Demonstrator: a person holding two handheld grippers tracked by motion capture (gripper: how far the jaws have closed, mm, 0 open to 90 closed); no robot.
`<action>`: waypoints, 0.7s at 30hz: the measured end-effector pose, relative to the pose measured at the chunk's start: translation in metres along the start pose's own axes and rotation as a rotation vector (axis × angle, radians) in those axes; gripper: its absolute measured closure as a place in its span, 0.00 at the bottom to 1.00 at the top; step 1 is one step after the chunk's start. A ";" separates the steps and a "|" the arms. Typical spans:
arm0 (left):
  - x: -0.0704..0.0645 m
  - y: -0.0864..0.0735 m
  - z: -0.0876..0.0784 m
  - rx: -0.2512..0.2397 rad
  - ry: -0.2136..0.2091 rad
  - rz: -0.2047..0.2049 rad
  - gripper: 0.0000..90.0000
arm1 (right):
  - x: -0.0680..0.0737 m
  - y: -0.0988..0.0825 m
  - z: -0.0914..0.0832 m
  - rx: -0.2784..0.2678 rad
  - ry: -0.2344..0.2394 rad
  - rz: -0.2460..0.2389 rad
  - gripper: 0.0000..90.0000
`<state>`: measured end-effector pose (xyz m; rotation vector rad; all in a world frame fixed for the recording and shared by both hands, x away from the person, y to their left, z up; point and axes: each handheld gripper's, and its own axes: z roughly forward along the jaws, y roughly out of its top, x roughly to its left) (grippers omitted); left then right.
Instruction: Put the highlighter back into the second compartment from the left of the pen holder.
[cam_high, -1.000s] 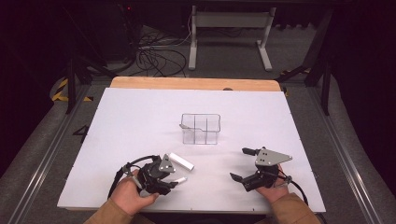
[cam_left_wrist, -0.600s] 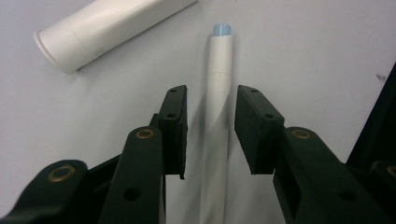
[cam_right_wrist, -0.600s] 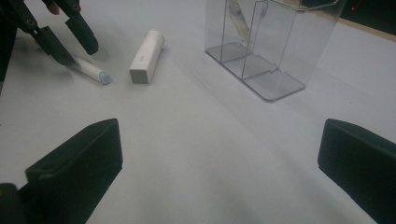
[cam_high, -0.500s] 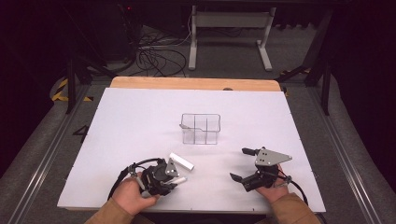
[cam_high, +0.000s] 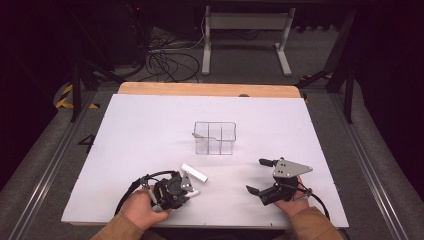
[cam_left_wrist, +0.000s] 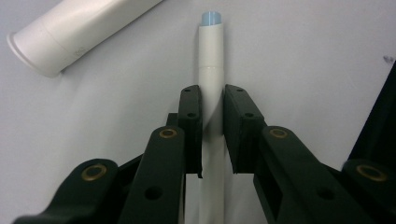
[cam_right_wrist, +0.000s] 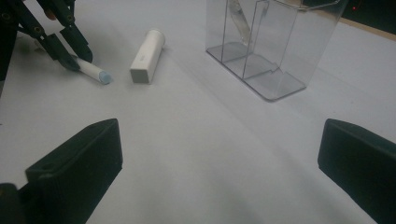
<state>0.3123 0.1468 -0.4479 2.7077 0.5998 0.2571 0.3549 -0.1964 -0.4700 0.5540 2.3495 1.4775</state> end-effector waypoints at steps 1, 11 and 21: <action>0.000 0.000 0.000 0.000 -0.001 -0.001 0.87 | 0.000 0.000 0.000 0.000 0.000 0.000 0.00; 0.002 0.000 -0.012 -0.054 -0.003 -0.012 0.87 | 0.000 0.000 0.000 0.000 0.000 0.002 0.00; 0.004 0.001 -0.025 -0.114 0.002 -0.029 0.87 | 0.000 0.000 0.000 -0.002 0.000 0.005 0.00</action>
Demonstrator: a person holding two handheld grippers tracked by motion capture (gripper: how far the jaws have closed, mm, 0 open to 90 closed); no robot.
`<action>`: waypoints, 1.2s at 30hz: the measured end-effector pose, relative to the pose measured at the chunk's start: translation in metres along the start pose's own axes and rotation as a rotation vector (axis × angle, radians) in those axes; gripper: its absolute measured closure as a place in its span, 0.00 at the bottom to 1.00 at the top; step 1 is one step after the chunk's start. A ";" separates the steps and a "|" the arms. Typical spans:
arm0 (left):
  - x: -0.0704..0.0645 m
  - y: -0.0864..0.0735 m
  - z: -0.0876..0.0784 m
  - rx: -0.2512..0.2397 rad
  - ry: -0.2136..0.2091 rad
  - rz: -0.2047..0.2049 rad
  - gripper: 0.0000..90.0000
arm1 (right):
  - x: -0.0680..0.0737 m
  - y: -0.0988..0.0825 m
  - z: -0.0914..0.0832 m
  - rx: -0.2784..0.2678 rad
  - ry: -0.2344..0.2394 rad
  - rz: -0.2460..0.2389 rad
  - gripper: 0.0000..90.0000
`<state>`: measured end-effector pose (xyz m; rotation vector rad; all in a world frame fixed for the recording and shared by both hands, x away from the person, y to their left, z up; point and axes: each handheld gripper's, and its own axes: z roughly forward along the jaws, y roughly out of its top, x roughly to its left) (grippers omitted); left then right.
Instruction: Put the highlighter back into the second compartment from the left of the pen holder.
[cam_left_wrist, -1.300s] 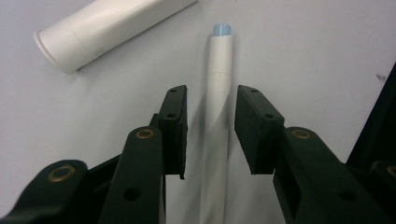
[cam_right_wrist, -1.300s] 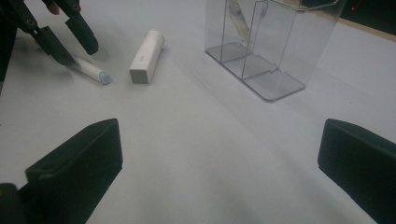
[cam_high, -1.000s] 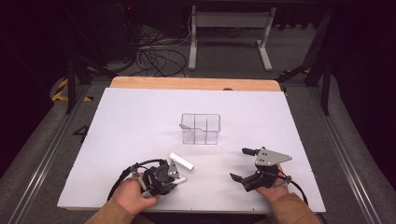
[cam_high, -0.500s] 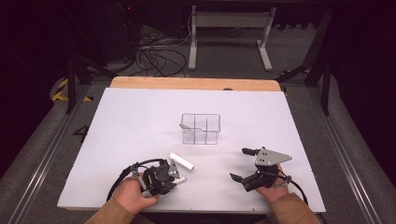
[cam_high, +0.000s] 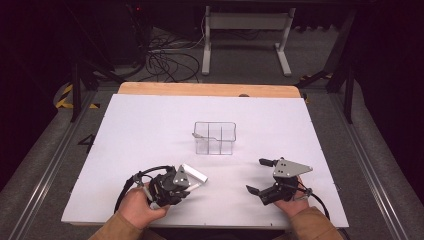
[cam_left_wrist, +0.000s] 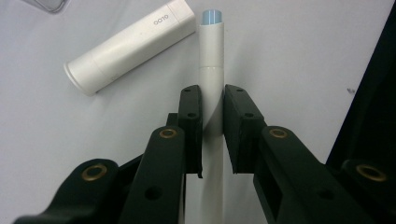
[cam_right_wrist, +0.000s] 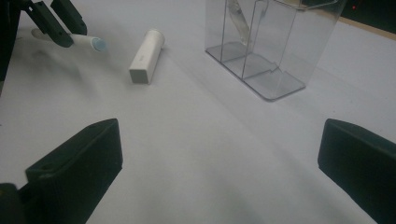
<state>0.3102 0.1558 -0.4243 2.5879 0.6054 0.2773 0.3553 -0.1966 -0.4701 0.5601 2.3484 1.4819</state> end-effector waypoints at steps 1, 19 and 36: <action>0.000 0.000 0.000 -0.003 -0.001 0.001 0.87 | 0.000 0.000 0.000 0.000 0.000 0.000 0.00; 0.007 0.012 -0.028 -0.201 -0.001 -0.014 0.87 | 0.000 0.000 0.000 0.000 -0.002 0.001 0.00; 0.028 0.028 -0.045 -0.412 -0.043 -0.095 0.87 | 0.000 0.000 0.000 0.001 -0.001 0.000 0.00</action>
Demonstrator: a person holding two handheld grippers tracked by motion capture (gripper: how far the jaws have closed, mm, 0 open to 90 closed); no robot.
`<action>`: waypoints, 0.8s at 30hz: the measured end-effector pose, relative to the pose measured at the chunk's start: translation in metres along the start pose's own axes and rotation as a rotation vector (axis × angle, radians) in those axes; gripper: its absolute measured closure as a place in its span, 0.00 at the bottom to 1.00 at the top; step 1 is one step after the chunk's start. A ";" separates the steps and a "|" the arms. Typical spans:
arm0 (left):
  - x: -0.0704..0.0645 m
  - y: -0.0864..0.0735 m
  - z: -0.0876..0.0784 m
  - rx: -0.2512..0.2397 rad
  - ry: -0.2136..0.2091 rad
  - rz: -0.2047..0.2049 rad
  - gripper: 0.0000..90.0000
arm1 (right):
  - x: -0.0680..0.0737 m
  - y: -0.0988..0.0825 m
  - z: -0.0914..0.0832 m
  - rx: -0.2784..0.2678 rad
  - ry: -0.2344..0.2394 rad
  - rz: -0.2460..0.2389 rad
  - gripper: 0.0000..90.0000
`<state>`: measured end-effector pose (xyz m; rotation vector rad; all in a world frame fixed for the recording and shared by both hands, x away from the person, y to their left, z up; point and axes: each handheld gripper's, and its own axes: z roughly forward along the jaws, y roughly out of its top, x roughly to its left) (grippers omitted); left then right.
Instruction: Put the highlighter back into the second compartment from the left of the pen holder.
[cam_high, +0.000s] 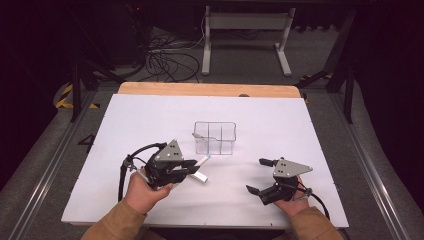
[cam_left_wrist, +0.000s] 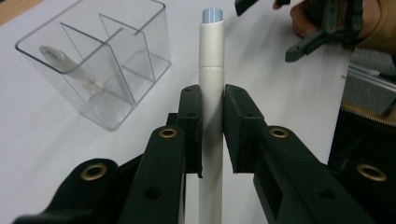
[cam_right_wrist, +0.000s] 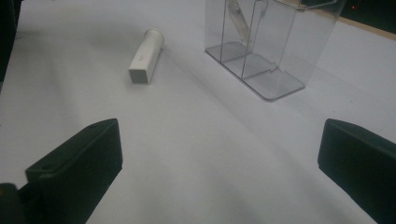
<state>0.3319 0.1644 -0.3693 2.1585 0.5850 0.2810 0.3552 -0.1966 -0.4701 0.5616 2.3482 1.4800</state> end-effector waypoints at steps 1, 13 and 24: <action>0.001 0.001 -0.001 -0.022 -0.009 -0.010 0.87 | 0.000 0.000 0.000 0.001 -0.001 -0.004 0.00; 0.009 0.012 -0.003 -0.160 -0.044 -0.072 0.87 | 0.000 0.000 0.000 0.001 0.002 -0.004 0.00; 0.016 0.021 -0.003 -0.255 -0.042 -0.113 0.87 | 0.000 0.000 0.000 0.000 0.003 -0.002 0.00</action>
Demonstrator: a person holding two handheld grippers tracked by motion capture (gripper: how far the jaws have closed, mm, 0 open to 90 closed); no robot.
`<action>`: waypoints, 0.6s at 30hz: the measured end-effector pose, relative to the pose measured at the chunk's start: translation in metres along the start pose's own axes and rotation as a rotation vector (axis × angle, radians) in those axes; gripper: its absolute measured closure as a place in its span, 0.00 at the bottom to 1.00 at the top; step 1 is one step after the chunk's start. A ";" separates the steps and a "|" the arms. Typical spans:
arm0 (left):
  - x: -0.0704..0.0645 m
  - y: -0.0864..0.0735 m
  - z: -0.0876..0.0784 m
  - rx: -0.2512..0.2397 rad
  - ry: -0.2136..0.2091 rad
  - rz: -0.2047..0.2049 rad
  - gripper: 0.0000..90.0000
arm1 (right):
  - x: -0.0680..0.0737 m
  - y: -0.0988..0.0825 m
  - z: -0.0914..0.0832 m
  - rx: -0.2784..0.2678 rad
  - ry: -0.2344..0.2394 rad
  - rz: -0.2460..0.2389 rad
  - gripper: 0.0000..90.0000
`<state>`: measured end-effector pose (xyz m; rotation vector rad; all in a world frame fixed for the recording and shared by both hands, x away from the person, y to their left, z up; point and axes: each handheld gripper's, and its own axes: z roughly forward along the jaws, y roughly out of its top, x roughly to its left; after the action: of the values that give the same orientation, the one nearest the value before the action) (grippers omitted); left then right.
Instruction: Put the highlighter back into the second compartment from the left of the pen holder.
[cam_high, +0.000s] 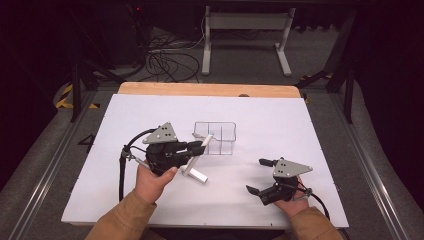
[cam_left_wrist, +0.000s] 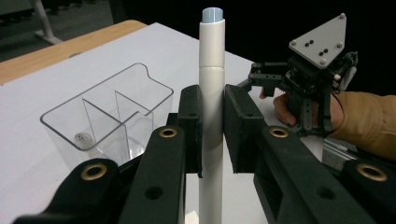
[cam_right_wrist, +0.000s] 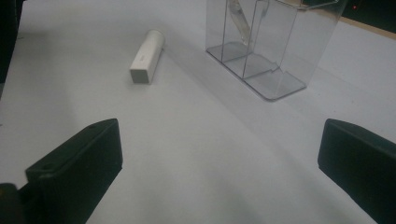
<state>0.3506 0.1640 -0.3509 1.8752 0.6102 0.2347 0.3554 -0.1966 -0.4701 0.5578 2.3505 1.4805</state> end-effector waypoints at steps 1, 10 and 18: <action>0.001 0.001 0.000 -0.001 0.003 0.004 0.87 | 0.000 0.000 0.000 -0.001 0.001 0.003 0.00; 0.004 0.007 0.006 -0.043 0.038 0.012 0.86 | 0.000 0.000 0.000 0.000 0.001 0.003 0.00; 0.008 0.013 0.010 -0.075 0.055 0.044 0.86 | 0.000 0.000 0.000 0.000 0.001 0.004 0.00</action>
<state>0.3656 0.1560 -0.3441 1.8157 0.5903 0.3342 0.3556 -0.1969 -0.4700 0.5624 2.3515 1.4821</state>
